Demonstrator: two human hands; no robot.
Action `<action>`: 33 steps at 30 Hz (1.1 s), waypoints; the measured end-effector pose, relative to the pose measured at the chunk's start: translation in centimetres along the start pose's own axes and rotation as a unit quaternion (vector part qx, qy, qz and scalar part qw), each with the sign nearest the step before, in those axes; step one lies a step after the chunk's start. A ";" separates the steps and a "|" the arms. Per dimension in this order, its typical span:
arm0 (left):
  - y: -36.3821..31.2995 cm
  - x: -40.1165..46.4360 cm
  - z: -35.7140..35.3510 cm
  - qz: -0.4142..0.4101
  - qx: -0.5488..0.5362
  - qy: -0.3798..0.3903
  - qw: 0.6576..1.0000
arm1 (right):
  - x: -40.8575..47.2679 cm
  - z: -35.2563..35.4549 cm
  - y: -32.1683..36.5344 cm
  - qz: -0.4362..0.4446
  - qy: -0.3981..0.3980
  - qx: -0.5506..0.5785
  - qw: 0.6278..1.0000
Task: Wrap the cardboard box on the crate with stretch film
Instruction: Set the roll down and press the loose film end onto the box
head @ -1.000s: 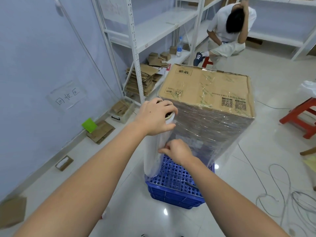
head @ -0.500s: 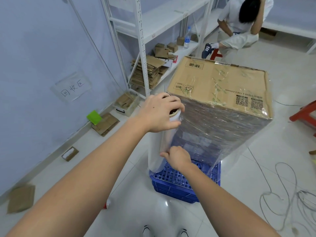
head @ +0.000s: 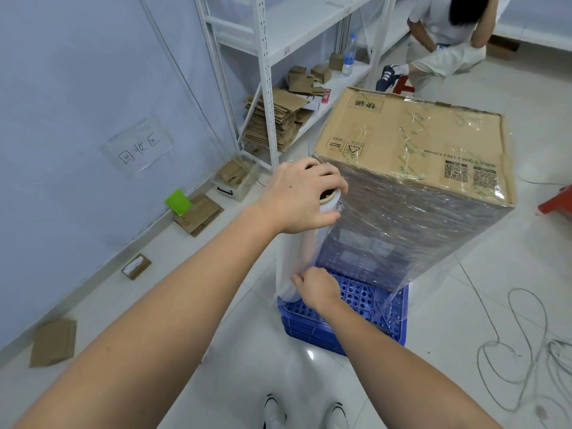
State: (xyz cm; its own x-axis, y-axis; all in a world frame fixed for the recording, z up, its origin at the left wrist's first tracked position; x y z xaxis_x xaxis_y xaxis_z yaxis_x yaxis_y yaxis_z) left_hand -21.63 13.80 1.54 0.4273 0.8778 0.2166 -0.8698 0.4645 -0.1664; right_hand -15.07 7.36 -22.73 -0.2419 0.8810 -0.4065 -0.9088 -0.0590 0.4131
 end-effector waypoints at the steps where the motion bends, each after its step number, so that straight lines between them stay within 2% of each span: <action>1: 0.1 -0.1 0.1 0.001 -0.002 0.000 1.000 | -0.1 -0.3 -0.2 0.008 -0.010 -0.001 1.000; 6: 1.2 -1.1 0.5 0.004 -0.014 -0.004 1.000 | -1.0 -0.4 -0.8 0.013 -0.037 0.048 0.998; 12: 2.6 -2.7 1.1 -0.012 -0.035 -0.014 0.999 | -0.7 1.5 -4.0 0.002 -0.044 -0.051 0.998; 15: 2.8 -3.2 1.3 -0.011 -0.037 -0.013 0.999 | -0.1 1.7 -4.2 0.002 -0.056 -0.058 0.997; 17: 2.7 -3.4 1.4 -0.013 -0.037 -0.013 0.999 | -0.1 0.9 -3.9 -0.007 -0.037 -0.041 0.998; 21: 2.6 -3.8 1.2 -0.022 -0.036 -0.019 0.999 | -0.6 -2.8 -4.0 -0.013 0.056 -0.048 0.997; 26: 2.0 -4.6 1.1 -0.051 -0.029 -0.016 0.998 | 1.4 -3.2 -5.2 -0.035 0.019 0.022 0.999; 28: 1.9 -4.9 1.1 -0.056 -0.028 -0.013 0.998 | 1.8 -3.3 -5.6 -0.058 0.012 0.094 0.994; 29: 1.9 -5.0 1.2 -0.054 -0.029 -0.012 0.998 | 1.8 -3.5 -5.8 -0.079 0.000 0.170 0.982; 31: 2.0 -5.1 1.2 -0.048 -0.029 -0.010 0.998 | 1.1 -3.6 -5.8 -0.136 -0.038 0.349 0.927; 33: 1.8 -5.1 1.2 -0.036 -0.034 -0.012 0.999 | -0.2 -2.7 -5.4 -0.163 -0.094 0.438 0.879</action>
State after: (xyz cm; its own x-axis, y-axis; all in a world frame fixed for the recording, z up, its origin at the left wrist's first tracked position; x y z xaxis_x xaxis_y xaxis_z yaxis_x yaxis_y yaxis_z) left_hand -25.66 9.99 1.34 0.4816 0.8390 0.2532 -0.8179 0.5341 -0.2141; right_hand -11.06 6.24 -27.06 0.1191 0.8507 -0.5119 -0.2893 0.5229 0.8018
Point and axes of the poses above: each hand's wrist, its own x-axis towards the middle knuckle, its own z-axis out of the back of the hand, y = z × x, the point moved 7 cm from there along x, towards the middle knuckle, and after that the axes turned 6 degrees about z, right-handed, at the moved point
